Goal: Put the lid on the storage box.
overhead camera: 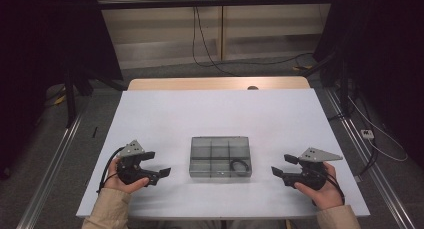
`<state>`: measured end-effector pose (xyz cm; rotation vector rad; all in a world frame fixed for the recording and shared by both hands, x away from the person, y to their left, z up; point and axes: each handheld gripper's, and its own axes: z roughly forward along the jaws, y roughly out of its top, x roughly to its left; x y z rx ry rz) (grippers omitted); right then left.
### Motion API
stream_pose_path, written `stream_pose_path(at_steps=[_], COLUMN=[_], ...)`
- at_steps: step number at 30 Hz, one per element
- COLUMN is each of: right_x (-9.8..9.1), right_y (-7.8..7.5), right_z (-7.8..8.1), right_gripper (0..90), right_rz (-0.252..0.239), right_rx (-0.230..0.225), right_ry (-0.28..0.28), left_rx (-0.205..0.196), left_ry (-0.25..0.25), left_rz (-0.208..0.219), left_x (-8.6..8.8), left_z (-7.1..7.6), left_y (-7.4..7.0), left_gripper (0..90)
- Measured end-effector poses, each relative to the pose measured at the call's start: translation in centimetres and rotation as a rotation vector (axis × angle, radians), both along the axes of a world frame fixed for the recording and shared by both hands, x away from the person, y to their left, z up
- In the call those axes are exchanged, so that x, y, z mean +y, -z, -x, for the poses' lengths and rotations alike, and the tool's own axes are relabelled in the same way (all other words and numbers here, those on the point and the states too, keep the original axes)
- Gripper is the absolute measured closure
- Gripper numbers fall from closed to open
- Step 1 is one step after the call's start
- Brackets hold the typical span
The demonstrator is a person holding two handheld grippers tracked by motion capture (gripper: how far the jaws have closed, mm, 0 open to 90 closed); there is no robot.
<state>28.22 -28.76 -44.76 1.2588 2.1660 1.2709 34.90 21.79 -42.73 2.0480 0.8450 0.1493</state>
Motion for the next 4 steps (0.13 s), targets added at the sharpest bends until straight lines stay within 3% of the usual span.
stream_pose_path(at_steps=[4], right_x=[0.02], right_y=[0.06], right_z=[-0.08], right_gripper=[29.7], right_rz=[0.002], right_rx=[0.002], right_ry=[0.005], left_rx=[0.0], left_ry=[0.0], left_rz=[0.002], left_x=[0.0], left_z=[-0.06], left_y=[0.06], left_gripper=[9.5])
